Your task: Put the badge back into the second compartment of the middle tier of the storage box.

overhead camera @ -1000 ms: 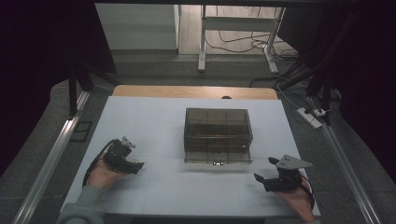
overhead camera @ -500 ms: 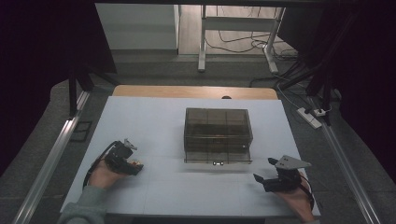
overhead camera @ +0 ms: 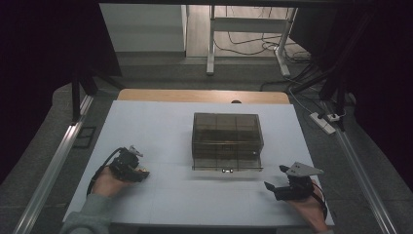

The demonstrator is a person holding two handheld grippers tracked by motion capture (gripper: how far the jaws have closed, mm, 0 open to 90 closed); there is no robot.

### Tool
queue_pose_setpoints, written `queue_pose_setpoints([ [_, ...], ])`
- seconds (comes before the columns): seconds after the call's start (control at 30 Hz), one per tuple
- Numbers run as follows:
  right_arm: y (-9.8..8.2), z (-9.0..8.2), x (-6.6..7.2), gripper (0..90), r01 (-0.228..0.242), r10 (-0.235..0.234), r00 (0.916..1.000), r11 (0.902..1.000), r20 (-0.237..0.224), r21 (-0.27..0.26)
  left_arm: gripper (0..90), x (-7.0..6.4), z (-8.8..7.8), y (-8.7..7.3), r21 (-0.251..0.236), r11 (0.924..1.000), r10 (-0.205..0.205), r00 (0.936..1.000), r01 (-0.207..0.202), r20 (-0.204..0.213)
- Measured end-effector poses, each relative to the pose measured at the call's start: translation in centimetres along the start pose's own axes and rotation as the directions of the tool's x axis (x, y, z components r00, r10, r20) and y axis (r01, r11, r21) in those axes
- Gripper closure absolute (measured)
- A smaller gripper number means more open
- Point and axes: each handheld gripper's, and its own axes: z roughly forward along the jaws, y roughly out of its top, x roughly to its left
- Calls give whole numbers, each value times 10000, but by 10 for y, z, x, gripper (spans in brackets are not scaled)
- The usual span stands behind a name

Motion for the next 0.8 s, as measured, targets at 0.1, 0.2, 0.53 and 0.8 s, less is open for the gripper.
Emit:
queue_pose_setpoints([
  [0.1,0,0,0,128,3,-3,10000,10000,-4,-8,462,-1,-1,0,-3,10000,8,10000,-8,7],
  [0.2,0,0,0,128,-8,8,10000,10000,11,-5,467,-1,-1,0,-20,10000,4,10000,-4,1],
  [0.53,0,-1,0,129,-12,12,10000,10000,27,-19,469,0,-3,-2,-258,9994,-219,9996,224,203],
  [0.8,0,-1,0,129,-11,11,10000,10000,25,-14,468,3,-8,-4,-715,9962,-459,9978,492,480],
])
